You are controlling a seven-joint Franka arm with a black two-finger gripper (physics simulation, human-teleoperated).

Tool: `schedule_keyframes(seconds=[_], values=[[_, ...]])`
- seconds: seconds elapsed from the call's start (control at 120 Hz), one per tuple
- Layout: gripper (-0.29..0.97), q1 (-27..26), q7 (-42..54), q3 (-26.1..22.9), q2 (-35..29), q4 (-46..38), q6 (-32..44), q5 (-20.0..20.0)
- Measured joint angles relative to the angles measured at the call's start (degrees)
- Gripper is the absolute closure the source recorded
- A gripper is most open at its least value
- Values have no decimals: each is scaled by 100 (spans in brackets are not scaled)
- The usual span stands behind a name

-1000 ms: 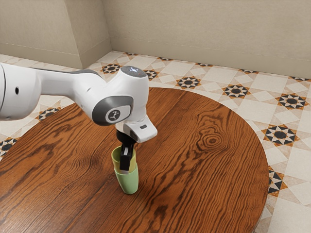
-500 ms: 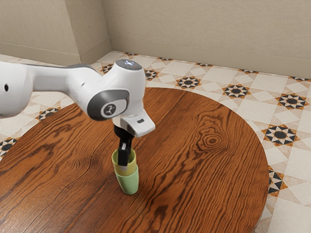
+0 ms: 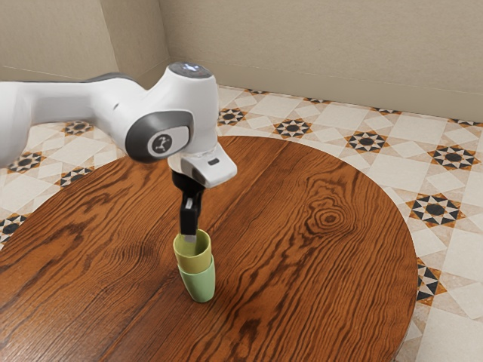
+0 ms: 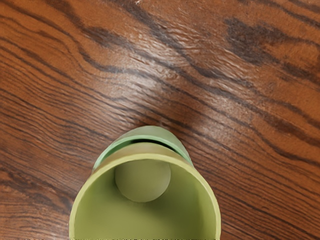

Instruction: Place the left cup onto the right cup

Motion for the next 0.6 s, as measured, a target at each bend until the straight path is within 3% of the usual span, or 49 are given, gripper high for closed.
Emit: schedule_keyframes(seconds=[0.6], values=[[0,-156,157,267,166,2160,-1345,55]])
